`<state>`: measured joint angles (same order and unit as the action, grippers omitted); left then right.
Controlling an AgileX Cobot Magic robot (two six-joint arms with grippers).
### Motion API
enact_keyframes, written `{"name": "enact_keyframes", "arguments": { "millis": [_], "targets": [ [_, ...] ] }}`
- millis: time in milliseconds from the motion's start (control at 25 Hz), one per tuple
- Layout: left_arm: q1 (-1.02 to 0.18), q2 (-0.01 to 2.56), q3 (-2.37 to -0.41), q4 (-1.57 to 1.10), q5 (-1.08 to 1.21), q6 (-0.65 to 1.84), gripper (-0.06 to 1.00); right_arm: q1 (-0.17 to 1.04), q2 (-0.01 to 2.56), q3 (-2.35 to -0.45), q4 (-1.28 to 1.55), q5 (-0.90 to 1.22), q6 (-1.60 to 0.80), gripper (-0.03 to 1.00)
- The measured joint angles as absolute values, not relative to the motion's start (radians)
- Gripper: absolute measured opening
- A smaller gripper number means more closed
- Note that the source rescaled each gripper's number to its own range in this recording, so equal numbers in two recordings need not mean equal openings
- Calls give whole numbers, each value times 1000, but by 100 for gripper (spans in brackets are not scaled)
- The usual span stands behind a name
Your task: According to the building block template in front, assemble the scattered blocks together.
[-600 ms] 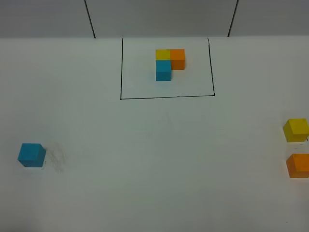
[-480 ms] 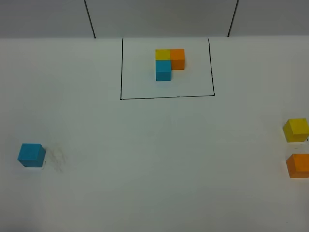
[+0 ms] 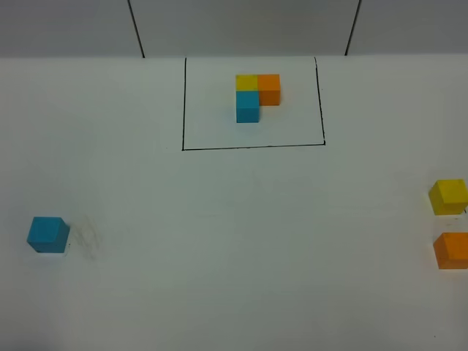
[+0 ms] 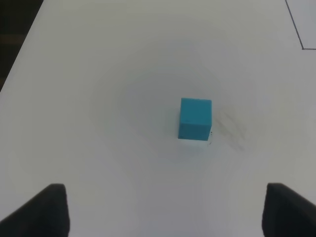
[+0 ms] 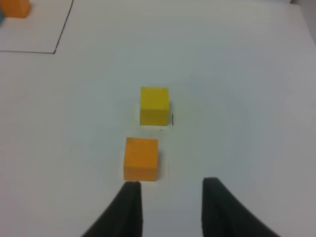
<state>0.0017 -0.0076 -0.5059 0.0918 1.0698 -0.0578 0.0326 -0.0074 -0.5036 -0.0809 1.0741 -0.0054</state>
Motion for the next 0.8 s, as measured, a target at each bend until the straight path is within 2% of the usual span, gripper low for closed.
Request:
{"name": "enact_keyframes", "arguments": {
  "millis": [440, 560, 800],
  "targets": [
    [2, 28, -518, 92, 1071, -78, 69, 33, -7, -504, -81, 1074, -5, 0],
    [2, 150, -577, 92, 1081, -98, 73, 33, -7, -504, -81, 1074, -5, 0],
    [2, 555, -734, 92, 1126, -131, 88, 33, -7, -504, -81, 1074, -5, 0]
  ]
}}
